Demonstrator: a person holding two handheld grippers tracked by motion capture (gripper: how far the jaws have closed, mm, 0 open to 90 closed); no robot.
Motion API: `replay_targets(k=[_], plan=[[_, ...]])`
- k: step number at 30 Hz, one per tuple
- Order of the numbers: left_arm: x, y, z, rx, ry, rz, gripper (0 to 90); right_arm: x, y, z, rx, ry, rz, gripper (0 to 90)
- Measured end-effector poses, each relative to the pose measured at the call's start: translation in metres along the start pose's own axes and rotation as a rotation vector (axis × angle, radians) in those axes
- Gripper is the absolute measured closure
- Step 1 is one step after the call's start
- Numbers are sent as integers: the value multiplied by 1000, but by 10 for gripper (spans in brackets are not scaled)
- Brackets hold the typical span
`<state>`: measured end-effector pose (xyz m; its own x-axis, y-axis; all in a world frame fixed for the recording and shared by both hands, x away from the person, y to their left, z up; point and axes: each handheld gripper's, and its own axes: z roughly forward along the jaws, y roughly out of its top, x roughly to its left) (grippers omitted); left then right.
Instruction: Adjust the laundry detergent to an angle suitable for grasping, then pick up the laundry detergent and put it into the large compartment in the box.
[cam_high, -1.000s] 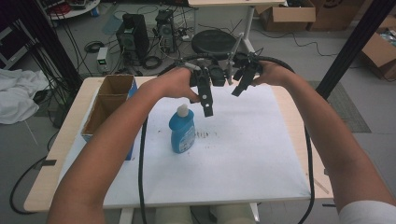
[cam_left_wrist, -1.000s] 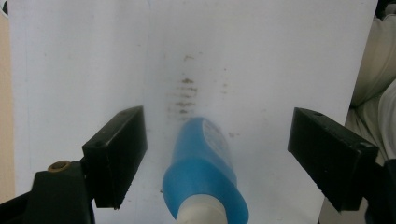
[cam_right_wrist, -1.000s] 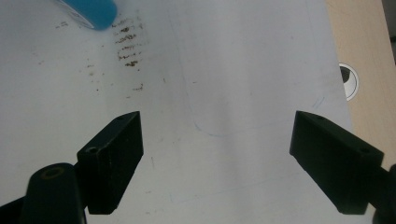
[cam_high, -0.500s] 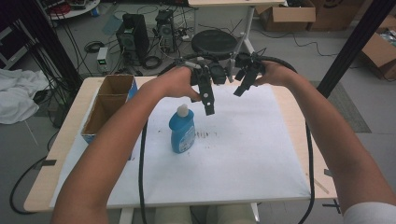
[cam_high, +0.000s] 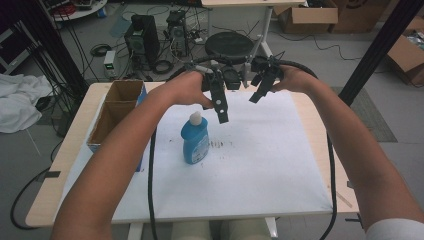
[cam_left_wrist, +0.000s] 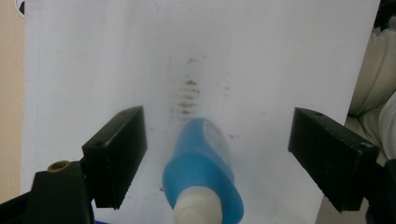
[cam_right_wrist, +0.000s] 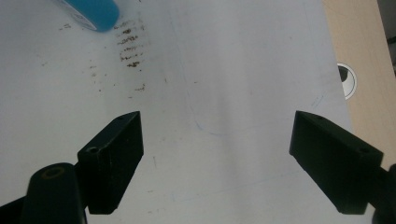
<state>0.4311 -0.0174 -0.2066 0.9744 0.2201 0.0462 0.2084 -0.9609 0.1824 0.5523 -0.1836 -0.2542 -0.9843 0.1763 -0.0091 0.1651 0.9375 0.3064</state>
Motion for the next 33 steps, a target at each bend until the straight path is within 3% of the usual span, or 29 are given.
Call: replay_targets(k=[9, 21, 23, 26, 27, 28, 33], plan=[[0, 5, 2, 1, 1, 6, 200, 2, -4, 0, 11, -5, 11, 172], [1, 3, -4, -20, 26, -61, 194, 1, -10, -3, 3, -13, 18, 170], [0, 2, -7, -30, 36, -78, 194, 1, -10, -3, 5, -13, 13, 171], [0, -4, -13, -49, 58, -137, 191, 2, -10, -4, -6, -22, 17, 170], [0, -4, -13, -49, 58, -137, 191, 2, -10, -4, -6, -22, 17, 170], [0, -8, -16, -48, 72, -171, 191, 3, -9, -4, 0, -20, 25, 170], [2, -17, -21, -52, 74, -229, 199, 5, -8, -4, 0, -24, 18, 168]])
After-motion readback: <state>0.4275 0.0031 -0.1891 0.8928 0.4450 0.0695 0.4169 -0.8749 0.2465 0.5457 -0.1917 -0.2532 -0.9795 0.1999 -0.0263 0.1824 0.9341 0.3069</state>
